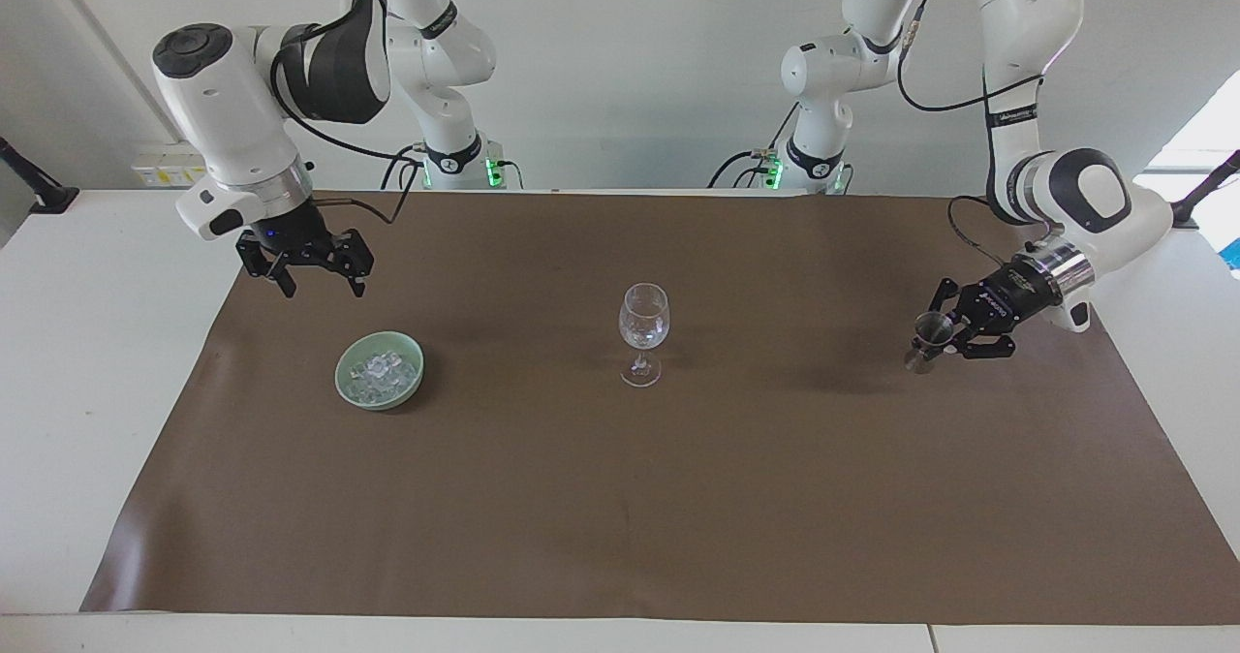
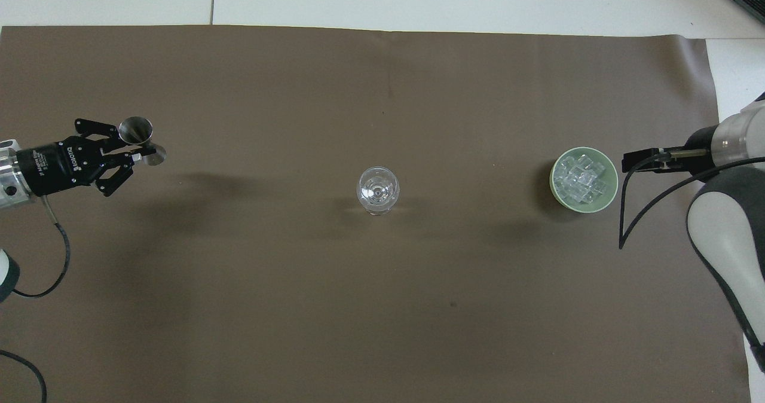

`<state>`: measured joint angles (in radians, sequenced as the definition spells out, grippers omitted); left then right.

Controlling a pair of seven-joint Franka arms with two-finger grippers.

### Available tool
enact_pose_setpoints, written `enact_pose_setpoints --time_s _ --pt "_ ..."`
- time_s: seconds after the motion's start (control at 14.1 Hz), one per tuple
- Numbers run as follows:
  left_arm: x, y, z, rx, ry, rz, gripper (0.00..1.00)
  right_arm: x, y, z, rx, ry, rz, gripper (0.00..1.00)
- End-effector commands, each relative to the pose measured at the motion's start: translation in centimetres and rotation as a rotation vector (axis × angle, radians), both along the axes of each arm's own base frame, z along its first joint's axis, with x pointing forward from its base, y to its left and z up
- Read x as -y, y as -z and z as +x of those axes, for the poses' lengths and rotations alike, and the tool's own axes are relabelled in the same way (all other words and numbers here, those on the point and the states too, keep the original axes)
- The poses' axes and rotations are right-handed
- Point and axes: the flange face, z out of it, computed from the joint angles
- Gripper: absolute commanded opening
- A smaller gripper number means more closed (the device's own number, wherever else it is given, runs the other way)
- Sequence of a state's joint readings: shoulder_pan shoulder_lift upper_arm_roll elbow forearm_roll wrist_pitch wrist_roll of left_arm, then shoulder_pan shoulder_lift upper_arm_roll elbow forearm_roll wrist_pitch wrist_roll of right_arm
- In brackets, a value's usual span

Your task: Pour wine and add ice with both arms

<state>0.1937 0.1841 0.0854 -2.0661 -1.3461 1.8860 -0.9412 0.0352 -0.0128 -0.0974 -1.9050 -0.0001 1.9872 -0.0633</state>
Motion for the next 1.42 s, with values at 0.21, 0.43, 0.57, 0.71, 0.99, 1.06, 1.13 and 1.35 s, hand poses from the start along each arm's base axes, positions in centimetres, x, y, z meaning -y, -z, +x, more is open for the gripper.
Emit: enact_pose_setpoints --time_s 0.21,0.43,0.57,0.71,0.99,1.06,1.13,1.35 --pt "-0.8 2.3 -1.1 -0.002 -0.098 -0.125 0.00 0.2 0.6 -0.2 0.008 -0.021 0.017 1.00" --pt "-2.5 3.5 -1.9 -0.023 -0.144 -0.145 0.00 0.2 0.6 -0.2 0.008 -0.021 0.017 1.00" --pt "-2.8 4.6 -1.8 -0.037 -0.166 -0.168 0.00 0.2 0.6 -0.2 0.011 -0.022 0.017 1.00" --pt "-1.9 5.3 -1.4 -0.022 -0.174 -0.182 0.00 0.2 0.6 -0.2 0.009 -0.021 0.017 1.00" --pt "-2.7 6.4 -2.5 -0.046 -0.200 -0.193 0.00 0.2 0.6 -0.2 0.009 -0.021 0.017 1.00" --pt "-2.6 6.9 -2.8 -0.053 -0.227 -0.217 0.00 0.2 0.6 -0.2 0.008 -0.021 0.017 1.00" --pt "-2.7 7.2 -3.0 -0.058 -0.242 -0.227 0.00 0.2 0.6 -0.2 0.008 -0.021 0.017 1.00" --pt "-2.7 8.4 -4.1 -0.035 -0.255 -0.215 0.00 0.3 0.6 -0.2 0.008 -0.019 0.017 1.00"
